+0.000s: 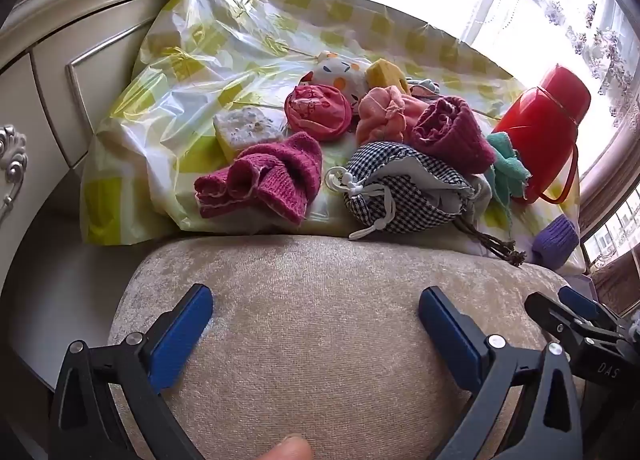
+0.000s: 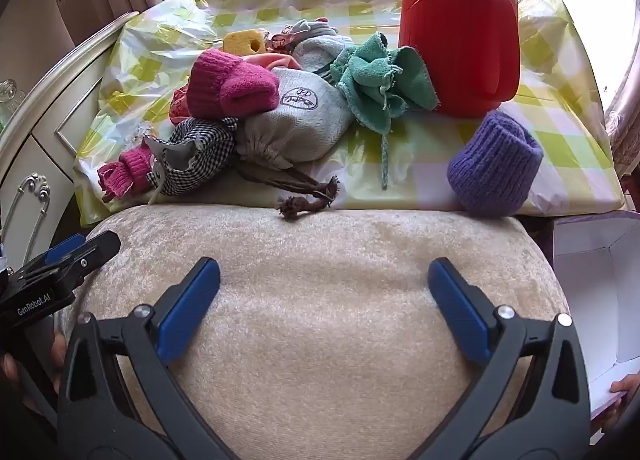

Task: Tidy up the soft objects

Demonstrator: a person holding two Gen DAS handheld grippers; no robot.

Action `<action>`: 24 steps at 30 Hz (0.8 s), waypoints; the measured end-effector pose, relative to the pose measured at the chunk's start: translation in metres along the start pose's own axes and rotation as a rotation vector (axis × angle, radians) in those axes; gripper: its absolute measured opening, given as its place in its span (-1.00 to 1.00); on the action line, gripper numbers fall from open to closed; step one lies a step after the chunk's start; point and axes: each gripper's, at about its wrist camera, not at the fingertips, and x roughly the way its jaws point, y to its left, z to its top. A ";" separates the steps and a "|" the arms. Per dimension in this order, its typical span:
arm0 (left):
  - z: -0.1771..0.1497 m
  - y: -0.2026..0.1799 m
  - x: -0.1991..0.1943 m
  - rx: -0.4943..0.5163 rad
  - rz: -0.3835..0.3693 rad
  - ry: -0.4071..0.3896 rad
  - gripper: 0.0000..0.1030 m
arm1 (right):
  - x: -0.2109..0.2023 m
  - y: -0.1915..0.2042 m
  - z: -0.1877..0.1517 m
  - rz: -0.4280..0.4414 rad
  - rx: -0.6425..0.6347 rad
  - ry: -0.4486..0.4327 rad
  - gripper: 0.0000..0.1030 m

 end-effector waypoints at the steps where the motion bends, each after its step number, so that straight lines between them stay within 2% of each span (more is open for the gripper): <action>1: 0.000 0.000 0.000 0.001 0.003 0.000 1.00 | 0.000 0.000 0.000 0.009 0.005 -0.003 1.00; 13: -0.003 0.001 0.000 -0.014 0.045 -0.008 1.00 | -0.001 0.000 0.000 0.019 0.013 -0.005 1.00; 24: -0.001 -0.004 -0.001 0.033 0.064 -0.012 1.00 | 0.000 -0.001 -0.002 0.023 0.015 -0.010 1.00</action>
